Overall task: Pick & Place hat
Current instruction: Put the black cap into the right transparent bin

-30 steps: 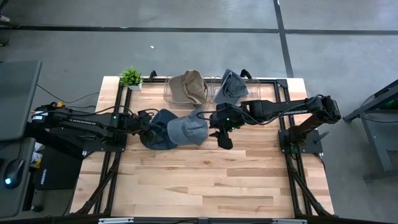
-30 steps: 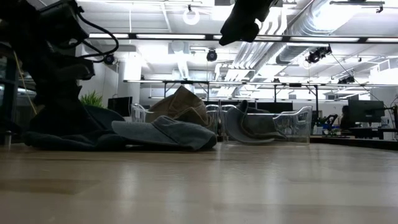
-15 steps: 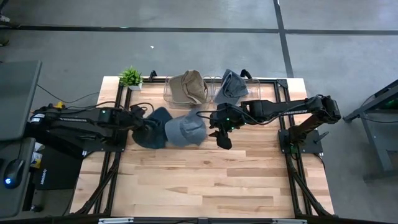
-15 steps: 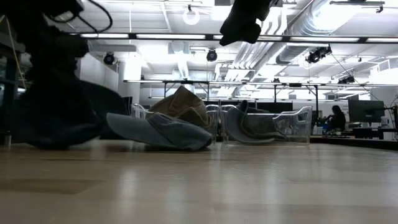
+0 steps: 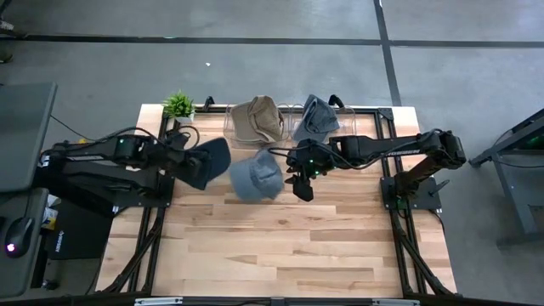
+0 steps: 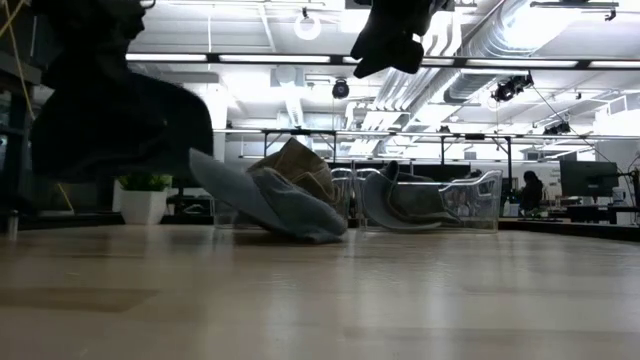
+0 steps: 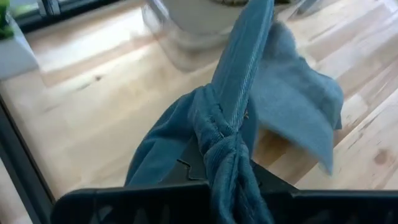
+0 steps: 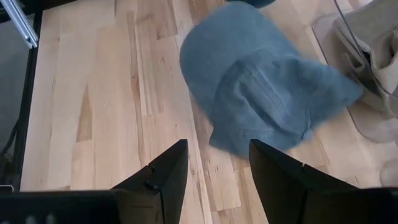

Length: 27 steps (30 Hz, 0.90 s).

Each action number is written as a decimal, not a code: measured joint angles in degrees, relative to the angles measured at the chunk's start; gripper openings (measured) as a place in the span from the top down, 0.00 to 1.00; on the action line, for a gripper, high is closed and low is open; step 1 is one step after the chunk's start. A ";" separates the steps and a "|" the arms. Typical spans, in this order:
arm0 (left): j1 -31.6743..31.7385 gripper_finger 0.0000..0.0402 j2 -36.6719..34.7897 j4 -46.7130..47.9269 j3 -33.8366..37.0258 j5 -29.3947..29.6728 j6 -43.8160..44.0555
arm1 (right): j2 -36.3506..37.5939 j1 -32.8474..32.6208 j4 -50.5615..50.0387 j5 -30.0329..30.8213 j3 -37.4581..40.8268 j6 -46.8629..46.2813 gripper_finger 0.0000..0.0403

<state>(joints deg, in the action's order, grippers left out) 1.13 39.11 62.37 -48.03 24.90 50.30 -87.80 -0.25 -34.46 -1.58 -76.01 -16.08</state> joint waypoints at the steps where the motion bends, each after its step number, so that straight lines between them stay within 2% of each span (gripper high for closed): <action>1: 0.00 1.00 0.00 0.04 -0.58 0.37 -0.25 | 0.00 0.00 0.00 0.00 0.00 0.00 0.59; 6: -0.01 1.00 0.00 -1.15 -2.66 1.69 -0.48 | 0.01 0.00 0.00 0.00 0.00 0.00 0.59; 13: 0.00 1.00 0.02 -9.40 -3.06 3.48 -1.30 | 0.01 0.00 2.05 2.66 0.02 -1.39 0.59; 17: 0.00 1.00 0.04 -17.22 -3.06 4.28 -3.51 | 0.00 0.00 6.03 3.26 0.02 -3.80 0.59; 27: 0.00 1.00 1.02 -40.25 -3.06 8.77 -12.35 | 0.01 0.00 11.99 10.13 0.02 -7.93 0.59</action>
<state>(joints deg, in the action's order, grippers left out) 1.13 40.13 22.12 -51.09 33.67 37.94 -87.79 -0.25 -22.46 8.54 -75.99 -24.01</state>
